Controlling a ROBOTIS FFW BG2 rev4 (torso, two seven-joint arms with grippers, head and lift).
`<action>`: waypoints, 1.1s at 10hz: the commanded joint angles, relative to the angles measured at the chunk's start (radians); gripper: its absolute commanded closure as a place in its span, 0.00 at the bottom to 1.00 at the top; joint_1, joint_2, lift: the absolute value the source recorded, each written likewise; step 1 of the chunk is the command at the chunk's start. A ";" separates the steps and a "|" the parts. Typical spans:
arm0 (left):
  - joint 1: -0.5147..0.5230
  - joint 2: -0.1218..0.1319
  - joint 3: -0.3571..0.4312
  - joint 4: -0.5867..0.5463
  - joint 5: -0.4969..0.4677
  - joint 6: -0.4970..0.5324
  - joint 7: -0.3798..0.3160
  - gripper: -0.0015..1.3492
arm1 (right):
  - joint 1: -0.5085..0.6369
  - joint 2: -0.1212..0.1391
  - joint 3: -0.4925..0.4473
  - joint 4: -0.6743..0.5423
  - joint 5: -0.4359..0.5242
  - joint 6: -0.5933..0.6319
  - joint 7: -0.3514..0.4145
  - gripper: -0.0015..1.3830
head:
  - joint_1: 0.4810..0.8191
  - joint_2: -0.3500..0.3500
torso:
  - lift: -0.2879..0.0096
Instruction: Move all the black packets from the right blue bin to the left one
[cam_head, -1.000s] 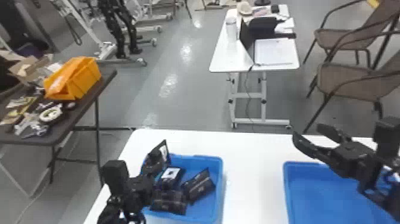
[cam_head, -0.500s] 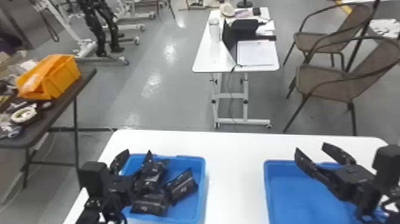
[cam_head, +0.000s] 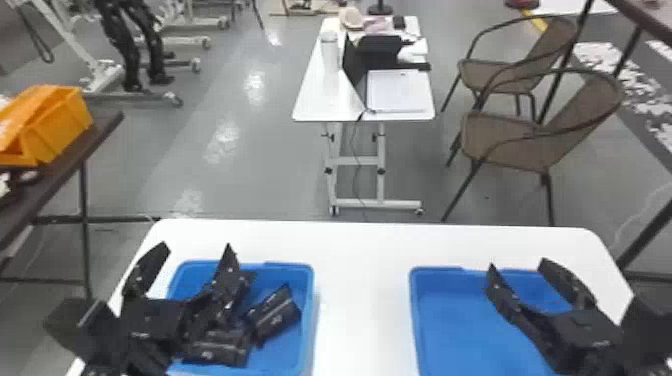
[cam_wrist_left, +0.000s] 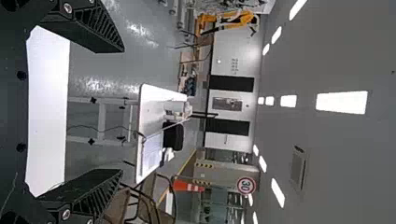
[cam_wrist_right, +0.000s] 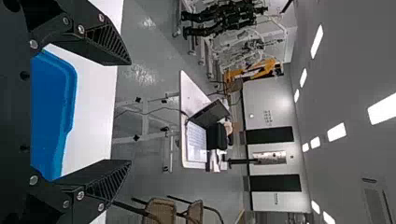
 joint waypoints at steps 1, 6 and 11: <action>0.053 -0.004 -0.007 0.033 -0.039 -0.135 0.024 0.08 | 0.069 0.013 -0.002 -0.021 -0.003 -0.008 0.002 0.22 | 0.63 0.63 | 0.97; 0.148 -0.004 -0.024 0.051 -0.094 -0.216 0.068 0.08 | 0.189 0.055 -0.015 -0.044 0.063 -0.088 0.027 0.22 | 0.63 0.68 | 0.97; 0.143 -0.004 -0.052 0.045 -0.065 -0.141 0.082 0.08 | 0.173 0.055 -0.022 -0.054 0.124 -0.132 0.065 0.22 | 0.63 0.66 | 0.97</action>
